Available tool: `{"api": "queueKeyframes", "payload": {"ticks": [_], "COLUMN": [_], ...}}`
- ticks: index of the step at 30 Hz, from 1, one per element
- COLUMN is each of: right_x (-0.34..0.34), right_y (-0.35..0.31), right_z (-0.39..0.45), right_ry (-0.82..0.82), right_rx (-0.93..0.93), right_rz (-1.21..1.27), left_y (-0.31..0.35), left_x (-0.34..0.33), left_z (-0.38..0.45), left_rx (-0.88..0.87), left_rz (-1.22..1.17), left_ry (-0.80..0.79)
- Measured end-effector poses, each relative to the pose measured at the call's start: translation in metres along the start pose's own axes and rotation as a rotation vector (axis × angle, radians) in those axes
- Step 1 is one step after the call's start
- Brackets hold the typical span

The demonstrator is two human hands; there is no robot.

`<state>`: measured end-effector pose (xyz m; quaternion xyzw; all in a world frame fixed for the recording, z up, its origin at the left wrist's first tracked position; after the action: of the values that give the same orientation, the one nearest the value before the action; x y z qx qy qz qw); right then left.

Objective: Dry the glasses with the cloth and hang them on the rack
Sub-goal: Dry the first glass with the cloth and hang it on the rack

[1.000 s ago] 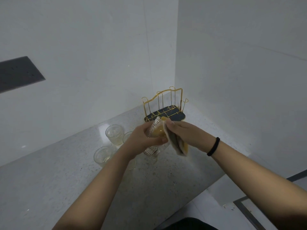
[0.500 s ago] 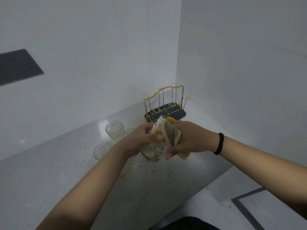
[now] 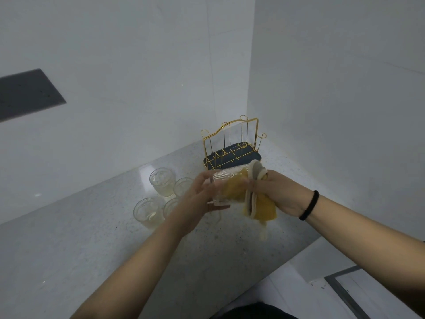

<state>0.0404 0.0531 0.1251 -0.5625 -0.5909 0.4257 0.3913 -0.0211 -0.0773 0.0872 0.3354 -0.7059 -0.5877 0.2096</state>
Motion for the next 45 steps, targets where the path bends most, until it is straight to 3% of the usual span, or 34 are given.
{"api": "queueKeyframes", "payload": {"ticks": [5, 9, 13, 16, 19, 21, 23, 28, 30, 31, 35, 37, 39, 40, 43, 44, 45], "right_x": [-0.01, -0.023, -0.041, -0.04, -0.048, -0.042, -0.029, -0.008, -0.014, -0.016, -0.039, -0.044, -0.034, -0.025, -0.009, -0.008, -0.009], "right_y": [-0.006, -0.007, -0.003, -0.008, -0.013, -0.013, -0.016, -0.013, -0.01, -0.009, 0.0, 0.003, -0.005, -0.007, -0.011, -0.008, -0.007], "right_z": [-0.006, -0.013, -0.025, -0.025, -0.026, -0.022, -0.011, 0.004, 0.002, 0.0, -0.006, -0.008, -0.002, 0.004, 0.009, 0.01, 0.009], "right_ry": [-0.153, -0.232, -0.357, -0.227, -0.104, -0.047, -0.052, -0.099, -0.142, -0.148, -0.21, -0.176, -0.146, -0.126, -0.118, -0.132, -0.138], "right_rx": [-0.048, -0.098, -0.014, 0.182, 0.481, 0.505, 0.383, 0.0, -0.026, 0.009, 0.375, 0.477, 0.408, 0.289, -0.049, -0.085, -0.089], "right_rz": [0.252, 0.216, -0.153, -0.432, -0.899, -0.941, -0.815, 0.152, 0.237, 0.075, -1.038, -1.175, -0.998, -0.838, -0.035, 0.102, 0.076], "left_y": [0.007, 0.012, 0.022, 0.025, 0.02, 0.016, 0.016, 0.032, 0.029, 0.026, 0.005, 0.001, 0.002, 0.005, 0.015, 0.017, 0.018], "left_x": [-0.015, -0.015, -0.015, -0.015, -0.017, -0.016, -0.014, -0.009, -0.01, -0.01, -0.01, -0.007, -0.006, -0.007, -0.009, -0.01, -0.011], "left_z": [-0.004, -0.005, -0.004, -0.002, 0.003, 0.007, 0.012, 0.01, 0.009, 0.01, 0.017, 0.016, 0.017, 0.017, 0.019, 0.019, 0.019], "left_rx": [-0.146, -0.114, -0.034, 0.042, 0.189, 0.283, 0.287, -0.283, -0.307, -0.259, 0.201, 0.331, 0.319, 0.25, -0.083, -0.154, -0.18], "left_rz": [-0.003, -0.056, -0.036, -0.038, 0.011, 0.052, 0.018, 0.234, 0.178, 0.136, 0.073, 0.116, 0.037, -0.003, -0.01, 0.013, 0.024], "left_ry": [0.049, -0.016, -0.096, -0.113, -0.113, -0.138, -0.145, 0.105, 0.164, 0.168, 0.014, -0.039, -0.087, -0.099, -0.018, 0.024, 0.052]}}
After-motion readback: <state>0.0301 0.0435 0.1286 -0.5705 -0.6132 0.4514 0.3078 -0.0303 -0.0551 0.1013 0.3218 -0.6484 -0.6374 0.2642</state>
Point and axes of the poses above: each hand's wrist, its own z-axis towards the middle knuckle, its own x-axis out of the back of the hand, y = z × x, the point moved 7 cm from there along z, towards the middle knuckle, and after that the axes turned 2 degrees about z, right-handed, at the moved point
